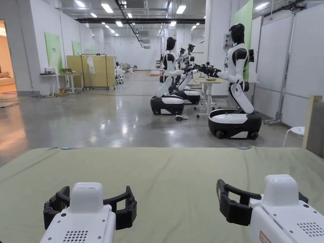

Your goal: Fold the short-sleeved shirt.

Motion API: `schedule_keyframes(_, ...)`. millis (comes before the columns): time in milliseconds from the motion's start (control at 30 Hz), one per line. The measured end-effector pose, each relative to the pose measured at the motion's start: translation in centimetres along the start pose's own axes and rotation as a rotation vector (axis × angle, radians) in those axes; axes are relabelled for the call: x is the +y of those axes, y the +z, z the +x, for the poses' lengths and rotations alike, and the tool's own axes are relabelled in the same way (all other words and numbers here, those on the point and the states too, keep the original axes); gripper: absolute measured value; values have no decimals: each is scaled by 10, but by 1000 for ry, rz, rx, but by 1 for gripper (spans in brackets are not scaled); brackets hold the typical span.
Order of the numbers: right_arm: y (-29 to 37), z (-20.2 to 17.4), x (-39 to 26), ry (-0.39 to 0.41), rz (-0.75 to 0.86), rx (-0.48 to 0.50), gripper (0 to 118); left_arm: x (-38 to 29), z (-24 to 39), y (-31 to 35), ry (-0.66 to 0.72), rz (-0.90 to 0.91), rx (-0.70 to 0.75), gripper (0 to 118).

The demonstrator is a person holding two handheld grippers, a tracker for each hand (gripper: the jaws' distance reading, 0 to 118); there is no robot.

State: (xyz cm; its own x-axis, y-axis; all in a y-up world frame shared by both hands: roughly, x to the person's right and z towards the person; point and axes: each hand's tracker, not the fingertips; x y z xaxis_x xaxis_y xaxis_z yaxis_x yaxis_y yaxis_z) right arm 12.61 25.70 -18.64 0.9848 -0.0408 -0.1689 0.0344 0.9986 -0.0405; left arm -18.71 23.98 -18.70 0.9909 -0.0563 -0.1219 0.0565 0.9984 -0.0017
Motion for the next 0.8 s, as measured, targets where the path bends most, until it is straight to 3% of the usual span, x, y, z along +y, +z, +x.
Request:
schedule_keyframes(100,-6,3,8,-102,-122,16,111,1,1,-1,-18,-2,-10,118)
schedule_keyframes(200,-7,-3,21,-77,-210,-144,111,3,3,-1,-22,-1,-9,118)
schedule_keyframes(333,-6,-12,41,-5,-291,-238,111,8,0,-1,-13,0,-11,118)
schedule_keyframes(400,-5,-17,46,50,-279,-244,110,11,-1,-1,-15,-3,-12,118)
schedule_keyframes(800,13,-33,56,82,-183,-238,111,19,-8,6,-10,-1,-16,118)
